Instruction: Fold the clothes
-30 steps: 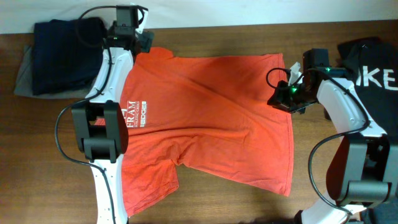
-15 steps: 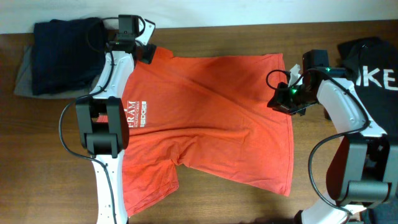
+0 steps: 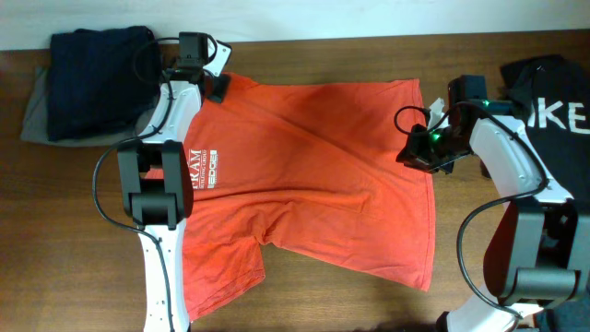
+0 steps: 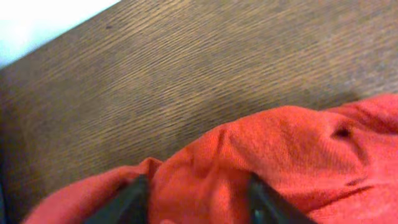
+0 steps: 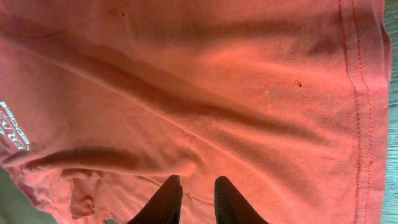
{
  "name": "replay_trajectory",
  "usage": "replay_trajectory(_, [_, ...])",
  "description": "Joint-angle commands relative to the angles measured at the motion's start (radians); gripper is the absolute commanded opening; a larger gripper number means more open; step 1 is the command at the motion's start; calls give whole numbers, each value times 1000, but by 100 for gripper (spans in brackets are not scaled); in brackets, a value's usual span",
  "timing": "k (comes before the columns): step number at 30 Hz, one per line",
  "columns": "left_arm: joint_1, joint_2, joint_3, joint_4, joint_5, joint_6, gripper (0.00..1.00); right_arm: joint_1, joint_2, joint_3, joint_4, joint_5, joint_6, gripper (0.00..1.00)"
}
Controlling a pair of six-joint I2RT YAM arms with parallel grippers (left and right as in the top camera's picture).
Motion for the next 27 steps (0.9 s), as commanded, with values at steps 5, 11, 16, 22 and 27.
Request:
replay_trajectory(5, [4, 21, 124, -8, -55, -88, 13, 7, 7, 15, -3, -2, -4, 23])
replay_trajectory(11, [5, 19, 331, -93, -130, -176, 1, 7, 7, 15, -3, -1, -4, 23])
replay_trajectory(16, [4, 19, 450, -169, -34, -217, 14, 7, 7, 15, 5, -1, -4, 23])
replay_trajectory(22, [-10, 51, 447, -294, 232, -220, 77, 7, 7, 15, 17, -2, -4, 23])
replay_trajectory(27, [-56, 96, 447, -329, 229, -219, 78, 7, 7, 15, 16, -2, -4, 23])
